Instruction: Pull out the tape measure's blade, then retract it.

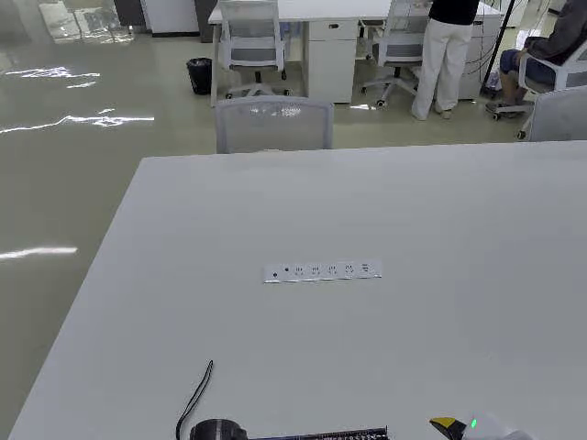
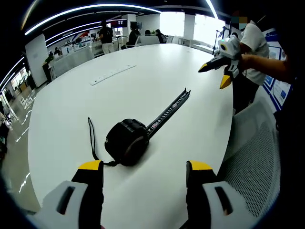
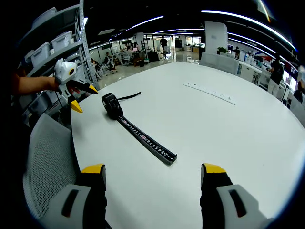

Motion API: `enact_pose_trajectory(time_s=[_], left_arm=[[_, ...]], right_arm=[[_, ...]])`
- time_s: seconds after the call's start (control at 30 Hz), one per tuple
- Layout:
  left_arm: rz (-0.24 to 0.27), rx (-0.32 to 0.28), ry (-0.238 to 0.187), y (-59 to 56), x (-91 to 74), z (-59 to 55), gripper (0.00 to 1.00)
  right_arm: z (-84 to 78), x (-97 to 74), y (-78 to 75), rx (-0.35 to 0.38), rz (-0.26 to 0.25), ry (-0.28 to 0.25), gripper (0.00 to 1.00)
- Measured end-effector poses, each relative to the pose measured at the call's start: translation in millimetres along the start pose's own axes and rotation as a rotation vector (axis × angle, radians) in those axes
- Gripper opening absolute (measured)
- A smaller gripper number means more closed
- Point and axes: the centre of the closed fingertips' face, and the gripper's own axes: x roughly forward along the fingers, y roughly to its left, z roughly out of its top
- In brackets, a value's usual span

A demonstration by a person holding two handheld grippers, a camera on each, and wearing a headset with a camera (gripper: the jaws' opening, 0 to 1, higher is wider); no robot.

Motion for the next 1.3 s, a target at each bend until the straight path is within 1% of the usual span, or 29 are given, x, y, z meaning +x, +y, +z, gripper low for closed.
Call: enact_pose_trajectory(time_s=[0.07,0.13,0.23,0.3,0.4,0.47,0.6,0.73,0.8,0.9,1.03,1.1,1.17,1.3], left_arm=[[0.023,-0.016,-0.014,1.1,-1.7,2.9,0.71],[0.058,-0.038,-0.046,4.0,-4.2,7.4,0.74],[0.064,-0.066,-0.068,2.0,-7.1,10.6,0.75],[0.06,-0.067,-0.071,-2.9,-8.9,11.6,0.75],[0.068,-0.067,-0.071,-6.1,-10.0,11.4,0.77],[0.068,-0.077,-0.077,-10.5,-10.9,12.3,0.77],[0.076,-0.1,-0.079,-13.7,-11.1,11.9,0.8],[0.09,-0.116,-0.081,-15.0,-11.5,11.1,0.85],[0.104,-0.128,-0.085,-15.3,-12.9,11.5,0.85],[0.117,-0.142,-0.086,-15.2,-13.6,9.9,0.88],[0.126,-0.146,-0.08,-20.7,-15.6,8.0,0.92],[0.128,-0.147,-0.082,-22.6,-16.5,8.4,0.93],[0.133,-0.155,-0.089,-23.0,-17.4,10.2,0.94],[0.149,-0.17,-0.107,-21.9,-19.3,15.6,0.98]], right_arm=[[1.2,-0.5,2.7,-0.005,-0.008,-0.002,0.85],[2.8,-1.1,7.2,-0.011,-0.016,-0.009,0.86],[4.1,-1.3,11.6,-0.009,-0.019,-0.019,0.87],[3.4,-1.6,13.7,-0.008,-0.031,-0.019,0.88],[6.0,-4.3,16.4,0.003,-0.037,-0.032,0.89],[6.5,-6.5,17.1,0.018,-0.047,-0.041,0.9],[7.6,-11.1,19.2,0.023,-0.065,-0.045,0.91],[5.7,-14.3,19.8,0.017,-0.082,-0.038,0.93],[7.1,-16.0,20.1,0.036,-0.092,-0.054,0.94],[6.7,-16.9,23.1,0.039,-0.1,-0.058,0.95],[5.7,-18.0,29.7,0.051,-0.1,-0.065,0.96],[4.5,-18.0,31.7,0.052,-0.104,-0.064,0.96],[5.7,-18.1,32.8,0.061,-0.107,-0.074,0.96],[7.9,-17.6,36.9,0.059,-0.114,-0.078,0.97]])
